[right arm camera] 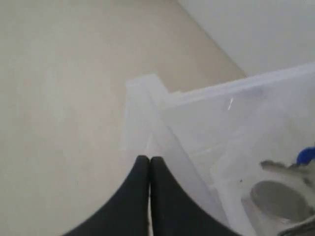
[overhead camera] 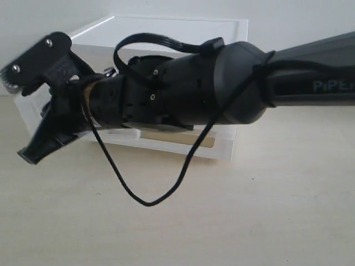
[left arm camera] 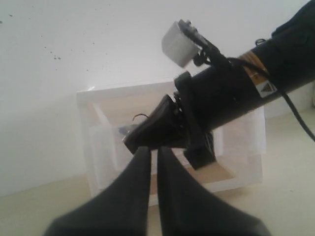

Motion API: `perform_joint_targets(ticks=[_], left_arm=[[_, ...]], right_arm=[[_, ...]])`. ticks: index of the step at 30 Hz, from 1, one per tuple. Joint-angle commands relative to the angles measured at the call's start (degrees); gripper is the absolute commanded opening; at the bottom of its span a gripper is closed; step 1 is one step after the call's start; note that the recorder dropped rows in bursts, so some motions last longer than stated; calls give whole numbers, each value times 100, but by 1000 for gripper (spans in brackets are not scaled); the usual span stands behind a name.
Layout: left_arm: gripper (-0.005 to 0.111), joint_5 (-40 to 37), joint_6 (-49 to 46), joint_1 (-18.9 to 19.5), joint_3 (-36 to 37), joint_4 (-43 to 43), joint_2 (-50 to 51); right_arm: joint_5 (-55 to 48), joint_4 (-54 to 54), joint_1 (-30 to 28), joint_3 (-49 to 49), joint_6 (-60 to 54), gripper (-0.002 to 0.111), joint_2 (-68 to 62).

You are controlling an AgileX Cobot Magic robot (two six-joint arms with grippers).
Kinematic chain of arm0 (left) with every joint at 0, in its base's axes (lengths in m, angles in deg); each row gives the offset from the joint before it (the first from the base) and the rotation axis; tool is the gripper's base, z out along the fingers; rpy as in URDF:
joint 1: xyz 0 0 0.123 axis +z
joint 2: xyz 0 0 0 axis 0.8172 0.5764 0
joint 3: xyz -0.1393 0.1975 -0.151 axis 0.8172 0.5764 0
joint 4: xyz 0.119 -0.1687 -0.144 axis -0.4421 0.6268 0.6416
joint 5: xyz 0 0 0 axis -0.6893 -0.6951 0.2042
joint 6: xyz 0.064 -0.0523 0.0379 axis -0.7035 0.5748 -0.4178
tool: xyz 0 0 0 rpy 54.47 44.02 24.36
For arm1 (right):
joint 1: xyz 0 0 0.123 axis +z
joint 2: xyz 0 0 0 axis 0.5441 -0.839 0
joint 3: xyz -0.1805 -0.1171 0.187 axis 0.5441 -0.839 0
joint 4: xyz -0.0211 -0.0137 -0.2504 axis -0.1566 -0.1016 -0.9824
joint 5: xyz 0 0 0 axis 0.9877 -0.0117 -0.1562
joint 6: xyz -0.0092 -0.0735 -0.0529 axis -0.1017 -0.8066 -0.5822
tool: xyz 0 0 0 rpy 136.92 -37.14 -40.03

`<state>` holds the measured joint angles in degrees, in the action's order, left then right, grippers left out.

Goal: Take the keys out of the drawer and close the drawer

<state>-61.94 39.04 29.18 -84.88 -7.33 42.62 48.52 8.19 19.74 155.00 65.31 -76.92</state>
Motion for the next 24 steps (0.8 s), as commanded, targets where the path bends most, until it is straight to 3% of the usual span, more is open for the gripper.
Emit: perform_joint_targets(ticks=[1, 11, 18, 21, 24], left_arm=[[4, 43, 78, -25, 20, 52, 22], [4, 43, 101, -25, 20, 52, 22], [4, 43, 101, -25, 20, 52, 22], [4, 48, 119, -25, 20, 52, 22], [4, 185, 208, -25, 20, 52, 22]], right_arm=[[-648, 8, -550, 258, 90, 0, -185], [-481, 8, -705, -9, 139, 0, -216], [-658, 8, -136, -204, -182, 0, 224], [-971, -8, -125, -246, -280, 0, 454], [-657, -8, -281, -697, -314, 0, 913]])
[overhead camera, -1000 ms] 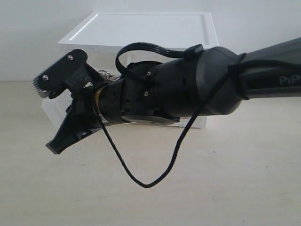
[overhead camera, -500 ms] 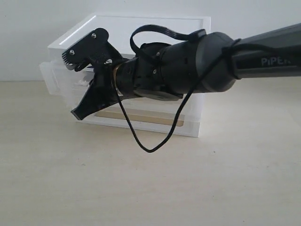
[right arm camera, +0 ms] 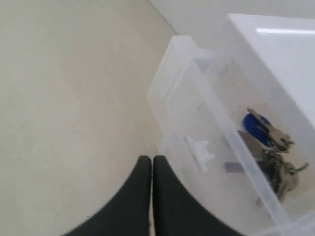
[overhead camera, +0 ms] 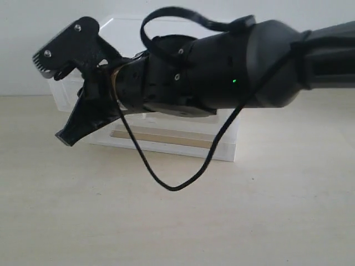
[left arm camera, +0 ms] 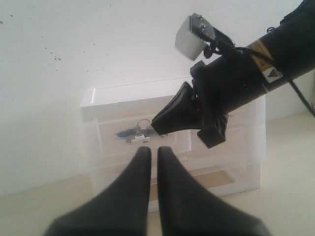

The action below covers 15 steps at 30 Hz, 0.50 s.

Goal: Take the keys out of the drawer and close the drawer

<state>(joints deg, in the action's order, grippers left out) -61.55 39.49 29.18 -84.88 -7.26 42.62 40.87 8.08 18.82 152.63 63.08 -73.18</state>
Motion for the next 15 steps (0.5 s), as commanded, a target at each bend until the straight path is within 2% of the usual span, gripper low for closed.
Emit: perform_joint_targets(ticks=[1, 4, 8, 13, 15], left_arm=[[4, 172, 207, -25, 20, 44, 22], [4, 172, 317, -25, 20, 44, 22], [4, 214, 533, -25, 20, 44, 22], [4, 304, 589, -25, 20, 44, 22], [4, 305, 599, -25, 20, 44, 22]], right_arm=[[368, 3, -263, -684, -91, 0, 707], [1219, 85, -584, -1662, 275, 0, 1316], [1394, 338, -1093, -2872, 334, 0, 2053], [707, 338, -2002, -3342, 342, 0, 2251], [1180, 338, -2561, -3340, 342, 0, 2079]])
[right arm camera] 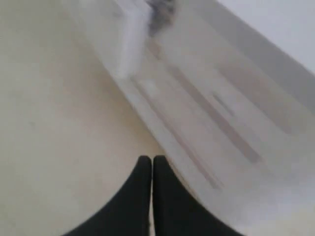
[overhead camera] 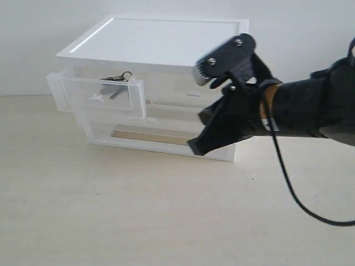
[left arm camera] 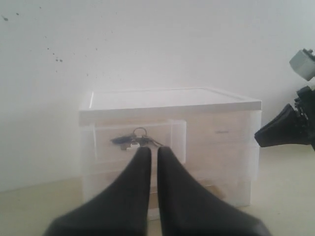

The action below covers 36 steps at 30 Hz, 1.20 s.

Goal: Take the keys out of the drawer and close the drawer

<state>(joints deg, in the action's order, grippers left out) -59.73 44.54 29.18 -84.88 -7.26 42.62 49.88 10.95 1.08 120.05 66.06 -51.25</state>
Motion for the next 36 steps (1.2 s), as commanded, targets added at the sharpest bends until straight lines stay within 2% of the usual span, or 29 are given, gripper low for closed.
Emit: perform_joint_targets(ticks=[1, 4, 6, 9, 11, 14, 17, 20, 22, 23, 24, 27, 29, 31, 32, 36], left_arm=[[4, 123, 94, -25, 20, 44, 22], [4, 123, 164, -25, 20, 44, 22], [4, 148, 331, -25, 20, 44, 22], [4, 322, 393, -25, 20, 44, 22], [4, 789, 404, -25, 20, 44, 22], [4, 1450, 346, -25, 20, 44, 22], [4, 1441, -37, -25, 20, 44, 31], [4, 1507, 698, -25, 20, -63, 286], [4, 1397, 855, -25, -67, -875, 603], [4, 1463, 1243, -25, -177, -1350, 897], [4, 1674, 1594, -25, -291, -1902, 1260], [4, 2606, 1677, -25, -733, -2947, 2643], [6, 2881, 1252, -25, -1204, -3437, 3710], [16, 3014, 277, -25, -1627, -3691, 4944], [25, 3000, -410, -25, -1903, -3623, 5540], [57, 3086, -2812, -25, -2708, -2199, 7570]], right_arm=[[715, 51, -1082, -70, 44, 0, -234], [1463, 454, -1976, 367, -4, 0, -833], [1537, 474, -2251, 909, 7, 0, -1340], [1585, 445, -2178, 1251, 34, 0, -1480], [1683, 479, -2033, 1278, -387, 0, -1451], [1386, 1419, -2210, 1636, -1126, 0, -1479], [1097, 1421, -2383, 1831, -1009, 0, -1526], [963, 1381, -2233, 1662, -995, 0, -1487], [1039, 1358, -2202, 1583, -995, 0, -1415], [1083, 1358, -2179, 1547, -995, 0, -1371], [1107, 1358, -2163, 1519, -995, 0, -1336], [1030, 1358, -2138, 1520, -967, 0, -1266], [888, 1358, -2139, 1520, -940, 0, -1251], [781, 1358, -2139, 1520, -930, 0, -1251], [703, 1358, -2139, 1520, -930, 0, -1251], [530, 1320, -2139, 1520, -930, 0, -1251]])
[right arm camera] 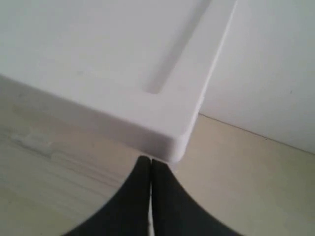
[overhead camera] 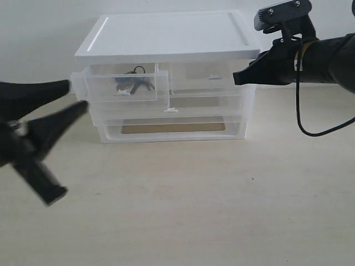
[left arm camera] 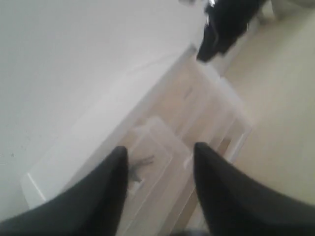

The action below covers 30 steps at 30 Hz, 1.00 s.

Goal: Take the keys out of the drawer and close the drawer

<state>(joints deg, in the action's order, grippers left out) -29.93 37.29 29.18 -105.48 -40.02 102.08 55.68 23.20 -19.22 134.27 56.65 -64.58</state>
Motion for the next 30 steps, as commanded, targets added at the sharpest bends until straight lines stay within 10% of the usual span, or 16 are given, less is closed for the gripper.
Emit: perform_joint_targets(ticks=[1, 7, 18, 30], left_arm=[[60, 208, -2618, -25, -872, 1476, 2090], [48, 1535, -3997, -25, -1695, 1988, 4031], [36, 3352, -5504, -25, -1725, 2886, 4683], [4, 2587, -5647, -35, -2037, 2695, 4713]], right_arm=[[-47, 68, -109, 98, 11, 0, 83], [-53, -29, -109, 98, 11, 0, 83], [164, -115, -109, 98, -13, 0, 37], [221, -122, -109, 98, -13, 0, 37]])
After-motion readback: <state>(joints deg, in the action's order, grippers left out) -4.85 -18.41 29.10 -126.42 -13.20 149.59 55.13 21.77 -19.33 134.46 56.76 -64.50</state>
